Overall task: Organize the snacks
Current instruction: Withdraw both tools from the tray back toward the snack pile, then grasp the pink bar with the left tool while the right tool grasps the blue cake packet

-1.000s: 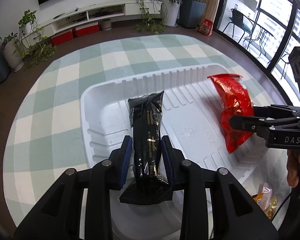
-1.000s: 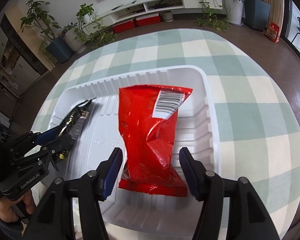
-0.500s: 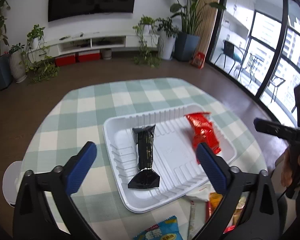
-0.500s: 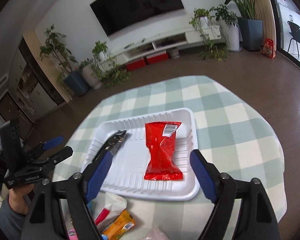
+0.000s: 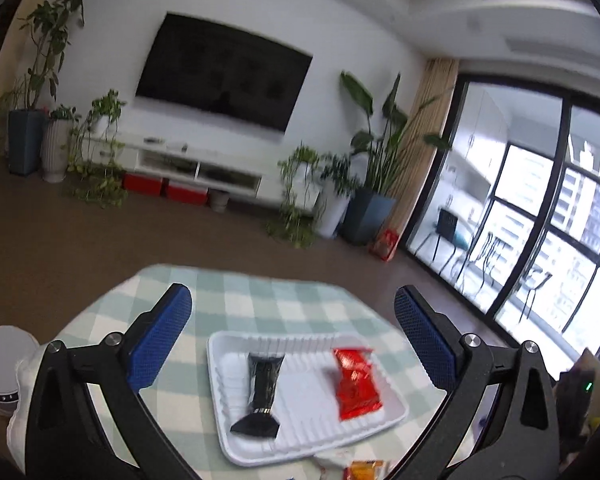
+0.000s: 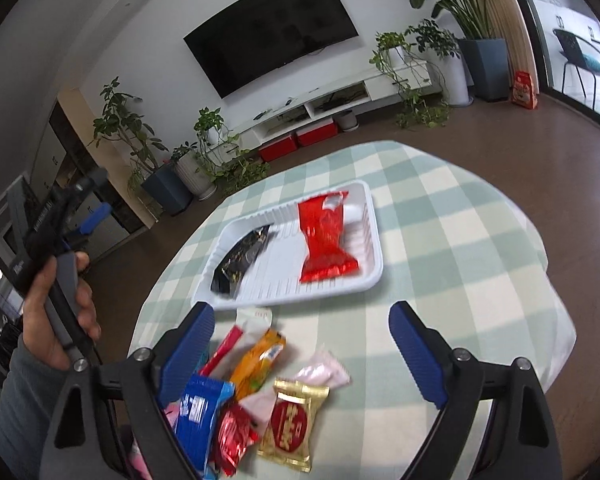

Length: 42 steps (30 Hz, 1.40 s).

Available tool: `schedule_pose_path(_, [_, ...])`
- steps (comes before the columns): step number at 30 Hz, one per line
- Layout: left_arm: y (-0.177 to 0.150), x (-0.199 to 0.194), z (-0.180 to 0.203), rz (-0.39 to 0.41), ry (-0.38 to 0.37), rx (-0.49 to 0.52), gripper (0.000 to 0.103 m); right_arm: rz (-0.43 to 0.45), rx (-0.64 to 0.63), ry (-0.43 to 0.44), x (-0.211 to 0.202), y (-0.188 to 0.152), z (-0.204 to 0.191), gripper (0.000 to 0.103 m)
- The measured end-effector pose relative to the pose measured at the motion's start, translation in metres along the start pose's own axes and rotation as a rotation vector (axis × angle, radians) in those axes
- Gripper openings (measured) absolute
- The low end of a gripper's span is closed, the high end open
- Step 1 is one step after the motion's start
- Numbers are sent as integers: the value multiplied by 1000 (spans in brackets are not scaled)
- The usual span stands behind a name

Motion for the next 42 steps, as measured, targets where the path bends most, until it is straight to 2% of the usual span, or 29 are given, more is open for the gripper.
schedule_pose_path(2, [12,-15,3,41,6,-7,103,-11,34,16,-2,-14,2,91])
schedule_pose_path(4, [19,-26,7,32,18,8,103,-24,53,25,-3,-26,2,91])
schedule_pose_path(7, [14,-39,10,-56,116,58,103,-37,20,26,-7,-43,-7,91])
schedule_pose_path(9, [0,-51,13,-123,153,97,103,-41,-12,18,-10,-51,-13,91])
schedule_pose_path(12, [-40,-76,13,-219,202,138,103,-49,-33,34,-15,-63,-20,91])
schedule_pose_path(19, [-181,-125,3,-513,235,49,103,-120,-37,87,-15,-100,-37,93])
schedule_pose_path(22, [-224,-137,4,-578,225,-11,102,-135,-58,100,-16,-114,-47,93])
schedule_pose_path(25, [-252,-140,9,-613,227,-7,101,-142,-106,78,-15,-124,-57,93])
schedule_pose_path(28, [-269,-136,23,-662,209,30,90,-151,-123,71,-15,-131,-62,91])
schedule_pose_path(31, [-278,-130,35,-694,214,83,88,-160,-123,82,-16,-135,-65,90])
schedule_pose_path(34, [-285,-120,34,-727,220,88,79,-163,-125,79,-16,-137,-64,88])
schedule_pose_path(37, [-291,-113,32,-753,225,96,75,-170,-120,79,-16,-138,-62,87])
schedule_pose_path(38, [-293,-112,31,-761,221,99,68,-170,-118,79,-17,-138,-61,87])
schedule_pose_path(42, [-302,-109,23,-785,215,95,67,-173,-113,80,-17,-139,-60,87])
Point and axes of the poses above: each gripper's, at about its wrist camera, not at the fingertips, and x roughly the way its jaws point, z to its right, y to its top, the point moved 8 cm from there along x, roughly the way its jaws point, and after that the axes turned 4 degrees about x, right-handed, at the moved point
